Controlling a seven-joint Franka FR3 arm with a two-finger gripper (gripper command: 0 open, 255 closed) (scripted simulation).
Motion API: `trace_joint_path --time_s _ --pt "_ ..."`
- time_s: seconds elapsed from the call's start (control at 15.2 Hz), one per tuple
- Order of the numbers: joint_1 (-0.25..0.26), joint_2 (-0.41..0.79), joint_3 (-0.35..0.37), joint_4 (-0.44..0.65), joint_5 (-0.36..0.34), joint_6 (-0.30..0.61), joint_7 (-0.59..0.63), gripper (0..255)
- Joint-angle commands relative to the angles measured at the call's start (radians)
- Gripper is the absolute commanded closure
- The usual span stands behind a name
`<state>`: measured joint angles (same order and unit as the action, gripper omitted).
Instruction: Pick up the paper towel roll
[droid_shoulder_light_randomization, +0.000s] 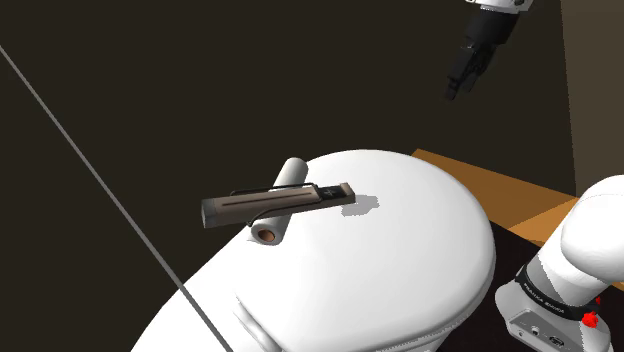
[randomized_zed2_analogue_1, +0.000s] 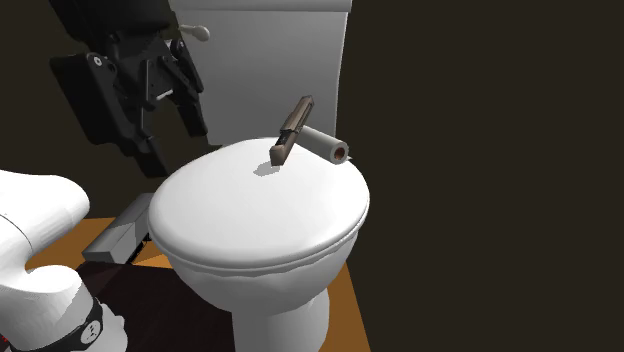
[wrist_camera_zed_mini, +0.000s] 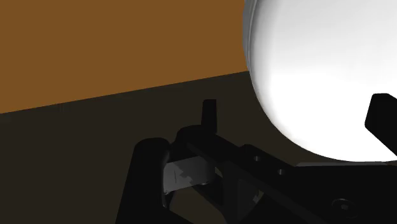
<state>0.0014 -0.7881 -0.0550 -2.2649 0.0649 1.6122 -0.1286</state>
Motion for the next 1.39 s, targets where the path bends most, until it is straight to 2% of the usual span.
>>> trace_joint_path --time_s 0.0,0.66,0.99,1.32 --pt "0.0 0.0 0.0 0.0 0.0 0.0 0.0 0" --pt "0.007 -0.024 0.248 -0.1 0.185 0.116 0.398 0" --pt "0.003 0.031 0.381 -0.086 0.266 0.195 0.594 0" --pt "-0.02 0.127 0.519 -0.031 0.319 0.282 0.791 0"
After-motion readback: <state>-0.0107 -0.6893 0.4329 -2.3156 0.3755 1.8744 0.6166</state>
